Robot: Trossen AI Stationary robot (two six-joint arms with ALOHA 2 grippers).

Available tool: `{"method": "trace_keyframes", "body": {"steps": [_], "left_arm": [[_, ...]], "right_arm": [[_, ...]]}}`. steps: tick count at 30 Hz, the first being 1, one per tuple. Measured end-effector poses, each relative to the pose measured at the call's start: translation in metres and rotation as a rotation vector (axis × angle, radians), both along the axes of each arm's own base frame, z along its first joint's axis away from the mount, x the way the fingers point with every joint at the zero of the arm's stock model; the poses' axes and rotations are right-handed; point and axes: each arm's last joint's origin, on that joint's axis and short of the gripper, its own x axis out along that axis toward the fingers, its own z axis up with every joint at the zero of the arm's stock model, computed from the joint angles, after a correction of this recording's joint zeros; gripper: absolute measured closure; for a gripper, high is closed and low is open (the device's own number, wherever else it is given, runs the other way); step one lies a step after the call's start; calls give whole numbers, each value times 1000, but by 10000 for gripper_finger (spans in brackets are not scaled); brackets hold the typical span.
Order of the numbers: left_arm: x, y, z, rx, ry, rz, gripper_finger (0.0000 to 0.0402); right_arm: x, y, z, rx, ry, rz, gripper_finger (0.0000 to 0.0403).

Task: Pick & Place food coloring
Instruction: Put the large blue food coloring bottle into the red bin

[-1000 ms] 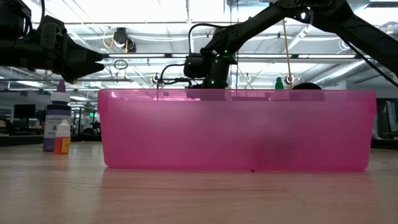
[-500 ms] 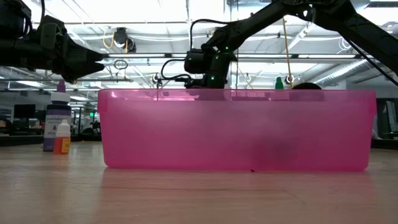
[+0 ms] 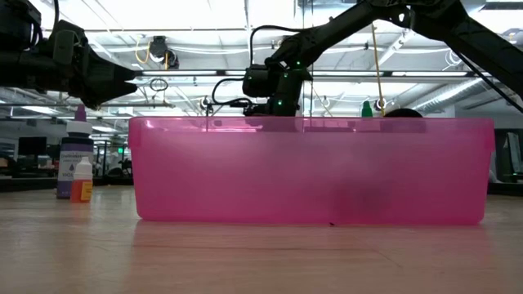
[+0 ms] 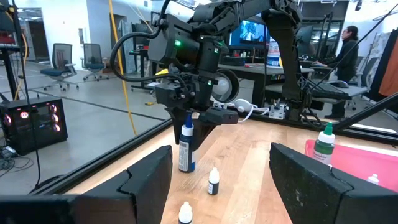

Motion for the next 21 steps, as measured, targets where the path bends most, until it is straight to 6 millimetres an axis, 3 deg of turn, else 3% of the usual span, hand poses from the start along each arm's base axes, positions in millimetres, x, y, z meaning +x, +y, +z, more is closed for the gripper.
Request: {"method": "trace_keyframes", "body": {"steps": [7, 13, 17, 21], "left_arm": [[0, 0, 0, 0, 0, 0, 133], [0, 0, 0, 0, 0, 0, 133], [0, 0, 0, 0, 0, 0, 133], [0, 0, 0, 0, -1, 0, 133]], "right_arm": [[0, 0, 0, -3, 0, 11, 273], [4, 14, 8, -23, -7, 81, 274], [7, 50, 50, -96, -81, 132, 274], [-1, 111, 104, -178, -173, 165, 274]]}}
